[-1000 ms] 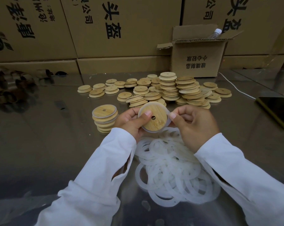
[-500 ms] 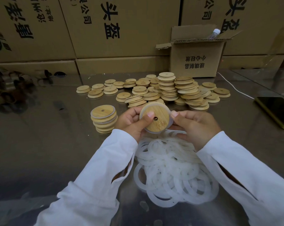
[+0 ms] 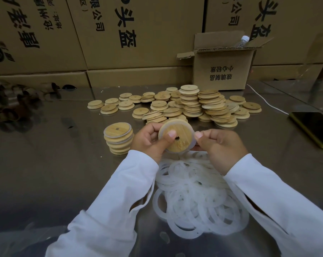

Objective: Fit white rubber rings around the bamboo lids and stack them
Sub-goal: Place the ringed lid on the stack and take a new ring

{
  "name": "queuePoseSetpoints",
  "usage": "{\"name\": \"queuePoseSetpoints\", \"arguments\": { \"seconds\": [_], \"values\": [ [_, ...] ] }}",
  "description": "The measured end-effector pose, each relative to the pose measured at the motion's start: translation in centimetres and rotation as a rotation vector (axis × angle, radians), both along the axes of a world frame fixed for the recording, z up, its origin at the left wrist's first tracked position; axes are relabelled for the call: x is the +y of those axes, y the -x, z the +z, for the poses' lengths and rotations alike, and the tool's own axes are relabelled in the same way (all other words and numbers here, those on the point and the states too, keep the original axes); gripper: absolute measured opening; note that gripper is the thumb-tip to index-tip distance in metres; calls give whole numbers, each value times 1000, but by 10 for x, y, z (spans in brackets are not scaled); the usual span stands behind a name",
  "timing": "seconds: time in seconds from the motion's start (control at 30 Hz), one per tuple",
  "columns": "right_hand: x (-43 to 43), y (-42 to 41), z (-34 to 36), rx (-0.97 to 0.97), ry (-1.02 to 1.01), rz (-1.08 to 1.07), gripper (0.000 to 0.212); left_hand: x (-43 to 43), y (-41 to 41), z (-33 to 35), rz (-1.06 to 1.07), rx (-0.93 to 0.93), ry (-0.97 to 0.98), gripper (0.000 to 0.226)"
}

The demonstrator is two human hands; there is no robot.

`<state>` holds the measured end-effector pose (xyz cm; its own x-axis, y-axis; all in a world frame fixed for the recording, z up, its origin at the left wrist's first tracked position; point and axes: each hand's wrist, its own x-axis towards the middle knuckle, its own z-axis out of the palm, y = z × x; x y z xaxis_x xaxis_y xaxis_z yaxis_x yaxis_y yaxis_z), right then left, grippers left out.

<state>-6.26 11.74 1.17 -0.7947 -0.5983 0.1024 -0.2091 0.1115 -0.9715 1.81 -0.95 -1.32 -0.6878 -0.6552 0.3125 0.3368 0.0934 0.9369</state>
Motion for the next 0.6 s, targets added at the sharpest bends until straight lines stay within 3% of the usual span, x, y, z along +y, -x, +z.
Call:
{"name": "queuePoseSetpoints", "arguments": {
  "seconds": [0.2, 0.33, 0.6],
  "values": [
    [-2, 0, -1, 73, 4, 6, 18, -2, 2, -3, 37, -19, -33, 9],
    [-2, 2, -1, 56, 77, -25, 17, -3, 4, -6, 0, -9, -79, 29],
    [-2, 3, -2, 55, 80, -46, 18, -1, 3, -4, -7, 14, 11, 17]
  ]
}}
